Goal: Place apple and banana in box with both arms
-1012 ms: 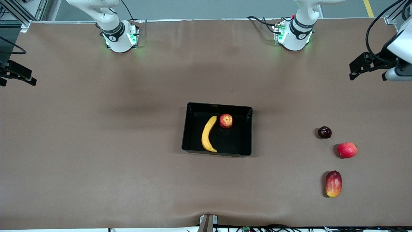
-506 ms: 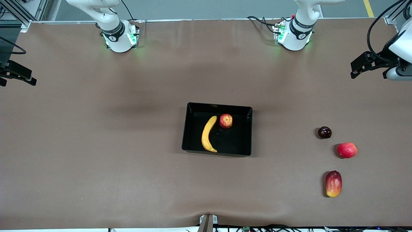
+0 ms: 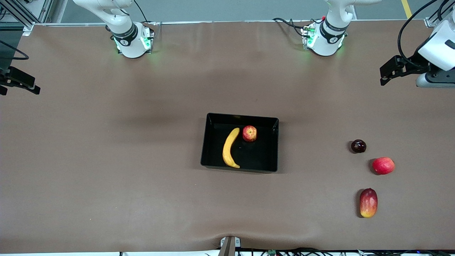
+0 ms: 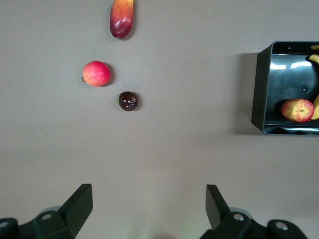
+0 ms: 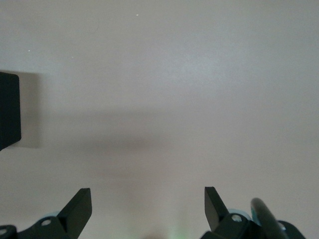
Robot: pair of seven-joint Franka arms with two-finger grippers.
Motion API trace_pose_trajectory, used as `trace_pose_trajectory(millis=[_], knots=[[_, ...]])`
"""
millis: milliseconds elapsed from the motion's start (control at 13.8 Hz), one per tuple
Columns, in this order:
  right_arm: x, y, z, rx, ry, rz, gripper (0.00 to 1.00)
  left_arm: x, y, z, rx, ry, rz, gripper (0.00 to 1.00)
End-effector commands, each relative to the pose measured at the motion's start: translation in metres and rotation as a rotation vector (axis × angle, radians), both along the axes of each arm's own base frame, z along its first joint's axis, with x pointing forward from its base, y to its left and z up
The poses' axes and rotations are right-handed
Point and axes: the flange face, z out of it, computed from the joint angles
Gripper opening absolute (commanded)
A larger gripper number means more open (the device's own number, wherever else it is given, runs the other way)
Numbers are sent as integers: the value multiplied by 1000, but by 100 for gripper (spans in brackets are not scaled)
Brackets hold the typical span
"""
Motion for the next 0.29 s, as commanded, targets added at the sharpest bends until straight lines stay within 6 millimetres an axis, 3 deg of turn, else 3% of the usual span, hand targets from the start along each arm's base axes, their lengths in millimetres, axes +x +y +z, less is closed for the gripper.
trace_pose_trajectory(millis=[0, 217], knots=[[-6, -4, 6, 14, -12, -22, 100, 1, -1, 4, -5, -1, 5, 100], [-6, -4, 6, 14, -12, -22, 100, 0, 3, 6, -2, -6, 34, 100]])
